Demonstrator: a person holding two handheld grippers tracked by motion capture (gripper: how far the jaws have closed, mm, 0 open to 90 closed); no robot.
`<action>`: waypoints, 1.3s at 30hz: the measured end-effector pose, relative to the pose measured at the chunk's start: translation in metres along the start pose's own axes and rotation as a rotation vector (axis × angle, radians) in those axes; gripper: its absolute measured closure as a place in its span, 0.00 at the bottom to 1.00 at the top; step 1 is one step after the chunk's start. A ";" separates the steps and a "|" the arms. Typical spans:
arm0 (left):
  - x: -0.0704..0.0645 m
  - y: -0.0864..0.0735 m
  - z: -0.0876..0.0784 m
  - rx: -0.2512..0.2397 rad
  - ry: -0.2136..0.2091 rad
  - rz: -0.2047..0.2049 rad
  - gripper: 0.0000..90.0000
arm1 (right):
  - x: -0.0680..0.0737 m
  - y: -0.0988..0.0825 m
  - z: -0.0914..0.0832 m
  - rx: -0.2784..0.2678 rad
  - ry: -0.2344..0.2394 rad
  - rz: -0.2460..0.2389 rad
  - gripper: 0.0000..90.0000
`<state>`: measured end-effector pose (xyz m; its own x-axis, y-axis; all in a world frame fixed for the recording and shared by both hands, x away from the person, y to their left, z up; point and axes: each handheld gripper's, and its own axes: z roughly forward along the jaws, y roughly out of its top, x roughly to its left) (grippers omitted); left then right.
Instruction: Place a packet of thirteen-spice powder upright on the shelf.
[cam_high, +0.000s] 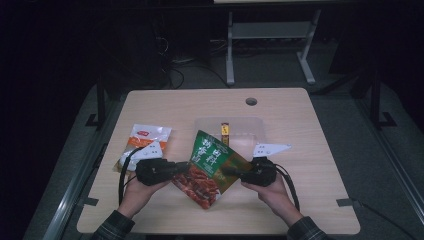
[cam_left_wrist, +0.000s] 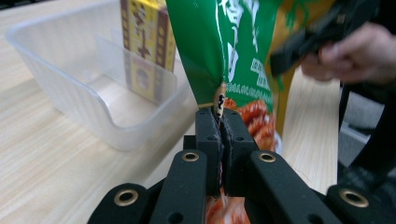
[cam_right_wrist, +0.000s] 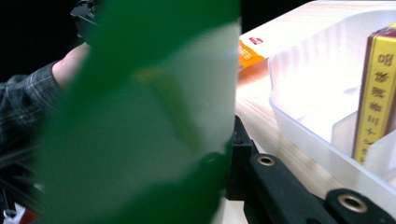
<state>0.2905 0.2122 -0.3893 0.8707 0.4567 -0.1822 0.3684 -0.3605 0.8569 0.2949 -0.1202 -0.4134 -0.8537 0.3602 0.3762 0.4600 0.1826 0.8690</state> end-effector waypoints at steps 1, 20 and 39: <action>-0.001 -0.001 0.002 0.010 -0.002 0.008 0.97 | 0.000 0.001 -0.002 0.003 0.001 -0.007 0.99; 0.005 -0.012 0.004 0.073 0.015 0.038 0.75 | 0.008 0.020 -0.025 0.103 0.056 -0.121 1.00; 0.003 -0.034 0.004 0.215 0.062 0.076 0.36 | 0.008 0.026 -0.077 0.103 0.010 -0.155 1.00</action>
<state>0.2822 0.2225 -0.4210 0.8793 0.4686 -0.0850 0.3691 -0.5578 0.7434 0.2811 -0.1833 -0.3631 -0.9183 0.3114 0.2445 0.3453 0.3279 0.8794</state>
